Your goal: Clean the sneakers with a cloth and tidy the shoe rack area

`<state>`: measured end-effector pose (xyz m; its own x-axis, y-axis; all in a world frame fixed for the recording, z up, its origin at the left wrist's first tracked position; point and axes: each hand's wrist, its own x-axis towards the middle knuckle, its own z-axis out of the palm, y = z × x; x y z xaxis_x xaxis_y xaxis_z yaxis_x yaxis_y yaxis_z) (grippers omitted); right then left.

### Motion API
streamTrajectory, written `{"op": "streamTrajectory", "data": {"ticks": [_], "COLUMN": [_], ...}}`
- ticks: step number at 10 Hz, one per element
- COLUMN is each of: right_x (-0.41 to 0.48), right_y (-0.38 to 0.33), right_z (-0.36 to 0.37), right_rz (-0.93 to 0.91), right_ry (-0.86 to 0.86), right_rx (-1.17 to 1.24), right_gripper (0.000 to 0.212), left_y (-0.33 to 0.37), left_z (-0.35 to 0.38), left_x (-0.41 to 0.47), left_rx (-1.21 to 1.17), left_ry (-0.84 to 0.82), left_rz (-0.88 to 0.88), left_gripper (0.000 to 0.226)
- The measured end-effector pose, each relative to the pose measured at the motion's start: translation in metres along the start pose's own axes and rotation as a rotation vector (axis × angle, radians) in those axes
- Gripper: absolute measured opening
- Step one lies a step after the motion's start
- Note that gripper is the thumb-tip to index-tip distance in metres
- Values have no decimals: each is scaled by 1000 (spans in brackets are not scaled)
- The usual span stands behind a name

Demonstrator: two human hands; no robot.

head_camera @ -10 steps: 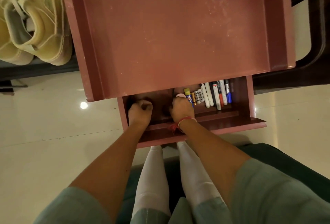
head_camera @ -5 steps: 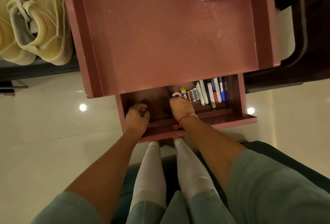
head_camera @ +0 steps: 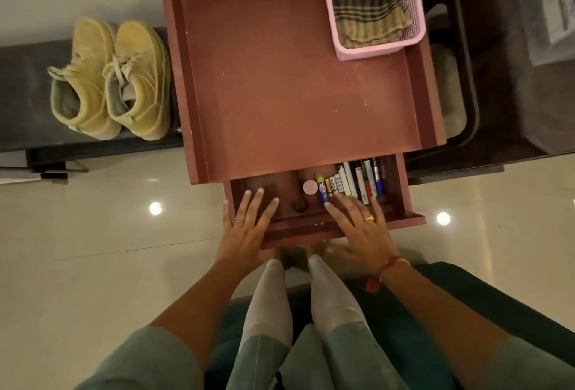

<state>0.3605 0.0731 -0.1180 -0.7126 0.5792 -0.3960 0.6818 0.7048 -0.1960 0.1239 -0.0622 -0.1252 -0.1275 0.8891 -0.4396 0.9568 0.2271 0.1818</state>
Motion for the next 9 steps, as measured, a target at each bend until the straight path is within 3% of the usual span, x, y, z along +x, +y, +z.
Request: {"op": "streamTrajectory", "data": {"ticks": [1, 2, 5, 7, 9], "right_x": [2, 10, 65, 108, 104], "right_y": [16, 21, 20, 22, 11], "right_z": [10, 15, -11, -30, -36], "right_rz": [79, 107, 149, 224, 169], "right_ry": [-62, 20, 252, 336, 295], "right_rx": [-134, -209, -280, -262, -214], "right_gripper": [101, 109, 105, 101, 96], "left_y": [-5, -8, -22, -34, -30], "left_z": [1, -1, -20, -40, -45], "left_x": [8, 13, 56, 92, 84], "left_rx": [69, 141, 189, 151, 103], "left_ry": [91, 138, 253, 325, 266], "left_rz": [30, 33, -47, -132, -202], "left_gripper": [122, 126, 120, 97, 101]}}
